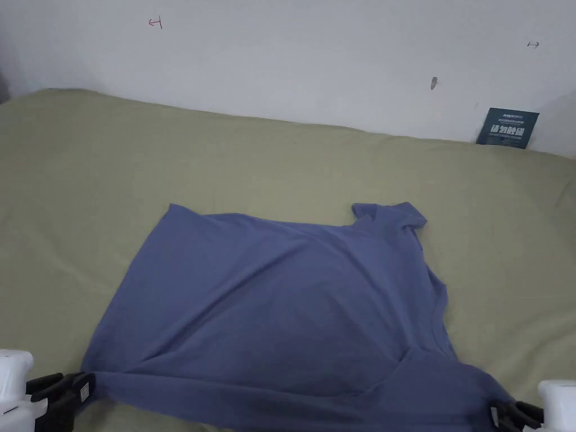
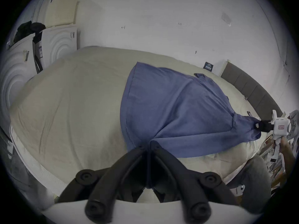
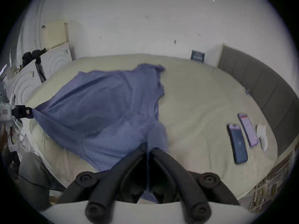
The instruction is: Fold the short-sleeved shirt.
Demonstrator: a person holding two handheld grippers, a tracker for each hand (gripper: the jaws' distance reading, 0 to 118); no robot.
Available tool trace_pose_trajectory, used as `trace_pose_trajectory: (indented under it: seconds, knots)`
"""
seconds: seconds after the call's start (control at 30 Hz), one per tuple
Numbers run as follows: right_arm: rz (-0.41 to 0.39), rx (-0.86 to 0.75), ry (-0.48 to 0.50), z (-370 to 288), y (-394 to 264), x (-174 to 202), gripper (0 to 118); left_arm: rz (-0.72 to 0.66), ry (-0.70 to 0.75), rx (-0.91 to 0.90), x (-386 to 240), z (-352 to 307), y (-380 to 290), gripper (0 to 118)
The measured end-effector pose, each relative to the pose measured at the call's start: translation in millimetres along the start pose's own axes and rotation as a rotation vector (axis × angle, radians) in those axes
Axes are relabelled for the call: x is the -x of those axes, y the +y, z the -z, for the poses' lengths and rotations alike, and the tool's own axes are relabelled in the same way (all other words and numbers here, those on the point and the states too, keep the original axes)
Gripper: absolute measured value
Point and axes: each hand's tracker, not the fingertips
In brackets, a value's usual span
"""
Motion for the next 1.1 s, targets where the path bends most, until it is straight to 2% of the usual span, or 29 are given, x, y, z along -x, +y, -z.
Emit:
trace_pose_trajectory:
  seconds: [0.13,0.4,0.6,0.77,0.8,0.83,0.87,0.9,0.93,0.97,1.03,1.1]
  knots:
    - [-0.064,-0.128,-0.004,-2,23,1,0,0.014,0.003,-0.008,1,2,20,3]
    - [-0.161,-0.191,-0.022,52,94,-14,0,0.113,0.024,-0.008,-1,37,93,3]
    - [-0.173,-0.102,0.002,118,128,-33,0,0.141,0.028,0.082,8,98,143,3]
    - [-0.153,0.006,-0.006,167,126,-36,0,0.138,0.053,0.197,16,158,152,4]
    - [-0.143,0.009,-0.003,176,122,-40,0,0.129,0.048,0.206,18,166,151,11]
    - [-0.133,0.008,-0.006,180,119,-40,1,0.13,0.054,0.205,19,170,148,28]
    - [-0.12,0.002,-0.003,181,116,-41,8,0.13,0.101,0.198,20,174,144,50]
    - [-0.083,-0.014,0.018,179,114,-43,41,0.12,0.142,0.194,23,177,140,80]
    - [-0.055,-0.033,0.025,174,111,-44,74,0.097,0.156,0.184,26,175,137,88]
    - [-0.012,-0.062,0.032,166,108,-46,92,0.048,0.136,0.15,30,169,133,88]
    - [0.054,-0.194,0.071,139,101,-45,90,-0.025,0.089,0.059,32,144,130,88]
    - [0.075,-0.271,0.067,107,94,-37,90,-0.059,0.093,-0.078,25,110,121,87]
